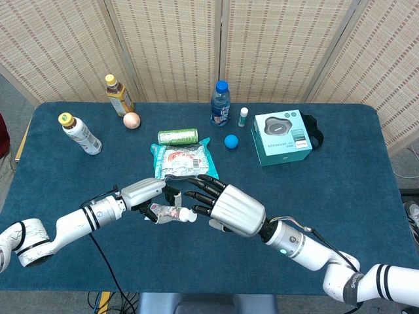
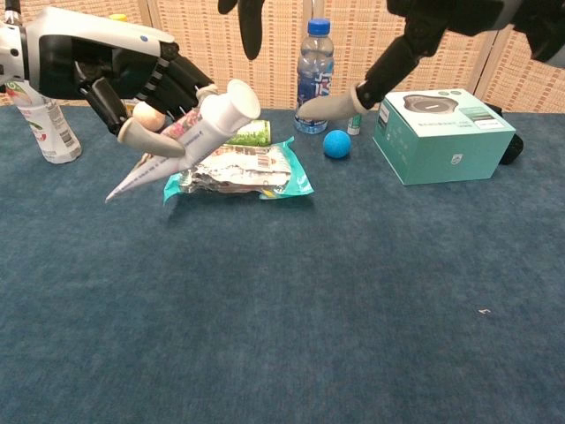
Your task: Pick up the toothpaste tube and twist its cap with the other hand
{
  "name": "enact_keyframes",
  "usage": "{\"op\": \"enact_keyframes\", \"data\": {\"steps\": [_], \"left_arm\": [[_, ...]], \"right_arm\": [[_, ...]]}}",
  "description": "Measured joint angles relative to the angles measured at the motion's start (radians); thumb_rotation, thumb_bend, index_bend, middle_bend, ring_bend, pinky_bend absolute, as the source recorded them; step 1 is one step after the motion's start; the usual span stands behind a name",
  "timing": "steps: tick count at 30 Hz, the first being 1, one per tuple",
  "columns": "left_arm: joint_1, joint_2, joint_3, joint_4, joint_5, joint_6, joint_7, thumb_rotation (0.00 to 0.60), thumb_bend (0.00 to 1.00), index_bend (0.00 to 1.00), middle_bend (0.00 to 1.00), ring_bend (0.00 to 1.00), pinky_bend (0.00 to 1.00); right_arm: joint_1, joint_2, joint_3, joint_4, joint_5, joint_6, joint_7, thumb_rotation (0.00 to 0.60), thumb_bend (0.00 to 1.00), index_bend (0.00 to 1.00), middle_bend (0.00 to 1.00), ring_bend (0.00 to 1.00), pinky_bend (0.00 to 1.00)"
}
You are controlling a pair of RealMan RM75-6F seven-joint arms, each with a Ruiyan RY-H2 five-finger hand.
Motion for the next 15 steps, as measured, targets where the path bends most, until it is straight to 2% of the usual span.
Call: {"op": "enact_keyframes", "data": {"steps": [7, 15], "left_arm": [[-0.063, 0.008, 0.034, 0.017, 0.036, 0.013, -0.091, 0.600, 0.53, 0.60, 0.67, 0.43, 0.36], [-0.094, 0.004, 0.059, 0.027, 0.035, 0.022, -0.119, 0.600, 0.53, 0.60, 0.67, 0.43, 0.36]], "right_arm": [[0.033, -0.032, -0.007, 0.016, 0.016, -0.012, -0.034, 0.600, 0.14, 0.44, 0.26, 0.08, 0.16], [0.054, -0.048, -0.018, 0.026, 0.028, -0.010, -0.045, 0.600, 0.14, 0.47, 0.26, 0.08, 0.16]]}}
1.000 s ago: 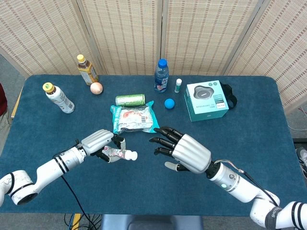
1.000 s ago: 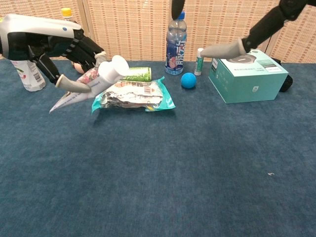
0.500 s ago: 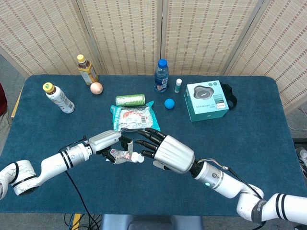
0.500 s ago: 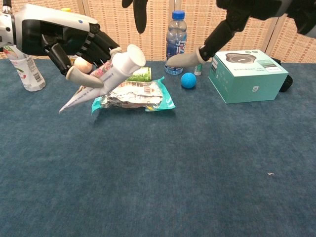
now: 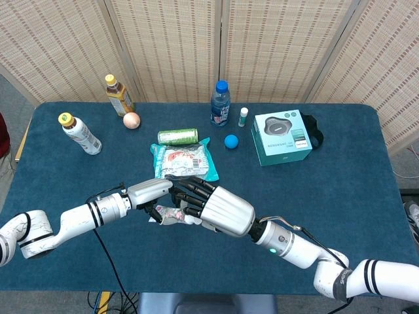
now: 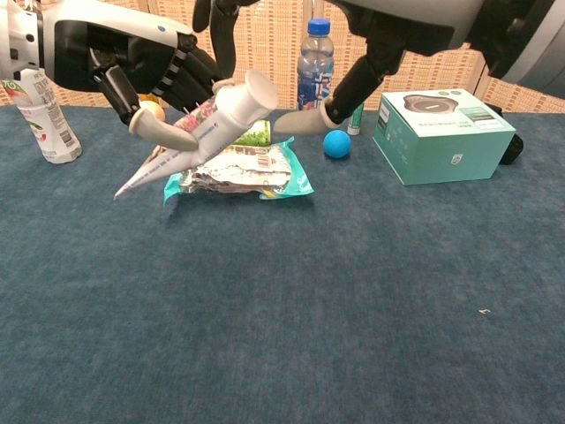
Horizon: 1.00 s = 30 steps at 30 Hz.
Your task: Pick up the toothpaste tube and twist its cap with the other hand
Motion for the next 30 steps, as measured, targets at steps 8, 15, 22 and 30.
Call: {"op": "enact_keyframes", "data": {"steps": [8, 15, 22, 30], "left_arm": [[-0.022, -0.008, 0.021, 0.009, -0.004, 0.007, -0.020, 0.600, 0.53, 0.60, 0.67, 0.43, 0.36], [-0.037, -0.012, 0.036, 0.015, -0.010, 0.012, -0.037, 0.600, 0.53, 0.60, 0.67, 0.43, 0.36], [-0.048, -0.014, 0.051, 0.021, -0.013, 0.018, -0.066, 0.600, 0.53, 0.60, 0.67, 0.43, 0.36], [-0.055, -0.018, 0.069, 0.035, -0.012, 0.030, -0.101, 0.600, 0.53, 0.60, 0.67, 0.43, 0.36]], "right_arm": [[0.013, -0.008, -0.006, 0.010, 0.012, 0.010, -0.003, 0.600, 0.14, 0.50, 0.27, 0.08, 0.16], [0.026, -0.022, -0.011, 0.022, 0.020, 0.016, -0.001, 0.600, 0.15, 0.55, 0.29, 0.08, 0.16], [0.034, -0.039, -0.012, 0.032, 0.027, 0.030, -0.003, 0.600, 0.15, 0.61, 0.32, 0.08, 0.16], [0.041, -0.054, -0.011, 0.044, 0.040, 0.042, -0.010, 0.600, 0.17, 0.67, 0.34, 0.09, 0.16]]}}
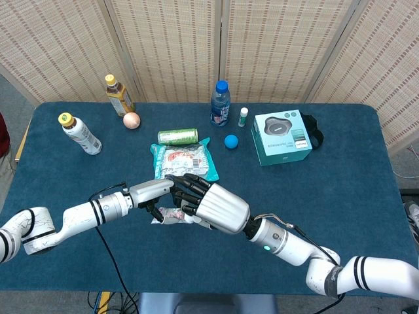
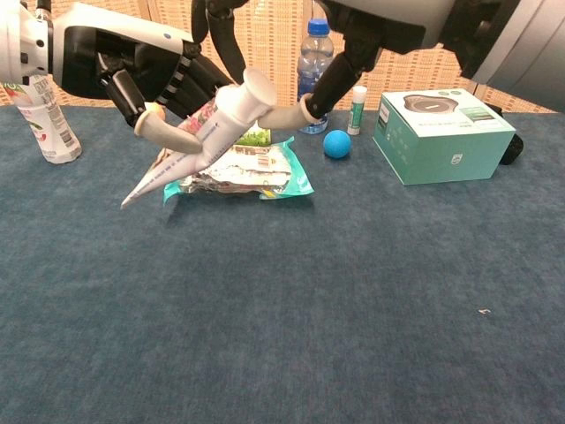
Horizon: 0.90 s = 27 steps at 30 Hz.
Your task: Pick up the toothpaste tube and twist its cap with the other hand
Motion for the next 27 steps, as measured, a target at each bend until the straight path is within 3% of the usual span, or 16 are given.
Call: {"op": "enact_keyframes", "data": {"steps": [27], "left_arm": [[-0.002, -0.019, 0.054, 0.066, 0.012, 0.068, -0.138, 0.600, 0.53, 0.61, 0.67, 0.43, 0.36]], "right_arm": [[-0.004, -0.067, 0.013, 0.069, 0.011, 0.099, -0.033, 0.600, 0.17, 0.69, 0.36, 0.10, 0.17]]}}
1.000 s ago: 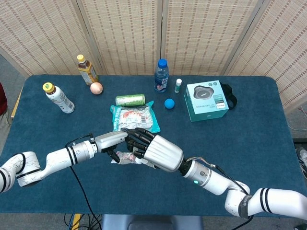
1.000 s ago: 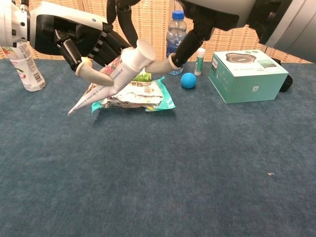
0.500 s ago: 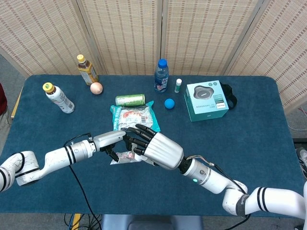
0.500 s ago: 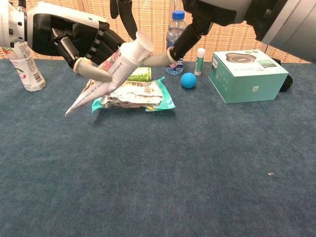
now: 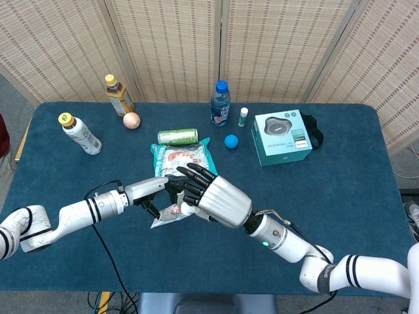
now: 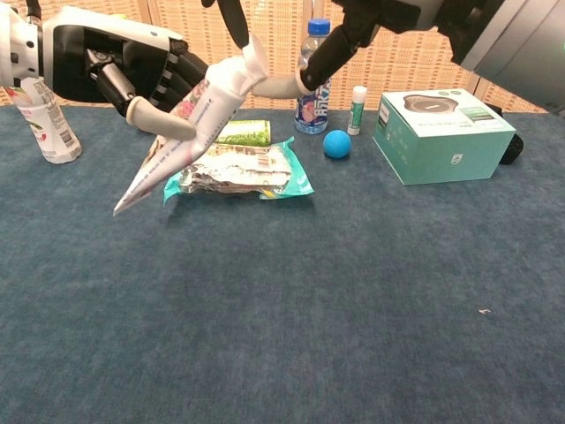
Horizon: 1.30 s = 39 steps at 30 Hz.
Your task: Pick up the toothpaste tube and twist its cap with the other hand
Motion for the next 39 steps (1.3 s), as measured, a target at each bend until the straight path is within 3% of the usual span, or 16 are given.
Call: {"op": "enact_keyframes", "data": {"steps": [12, 25, 39], "left_arm": [[-0.004, -0.004, 0.012, 0.024, 0.003, 0.028, -0.105, 0.600, 0.53, 0.61, 0.67, 0.43, 0.36], [-0.013, -0.017, 0.038, 0.091, 0.020, 0.075, -0.299, 0.600, 0.53, 0.61, 0.68, 0.43, 0.36], [-0.026, -0.027, 0.052, 0.126, 0.021, 0.089, -0.359, 0.600, 0.54, 0.61, 0.68, 0.43, 0.36]], "right_arm": [[-0.007, -0.030, 0.017, 0.041, -0.018, 0.069, -0.032, 0.600, 0.17, 0.69, 0.36, 0.10, 0.17], [-0.009, -0.063, 0.027, 0.098, -0.048, 0.138, -0.022, 0.600, 0.17, 0.69, 0.36, 0.10, 0.17], [-0.016, -0.036, 0.022, 0.086, -0.037, 0.137, -0.005, 0.600, 0.20, 0.69, 0.36, 0.10, 0.17]]}}
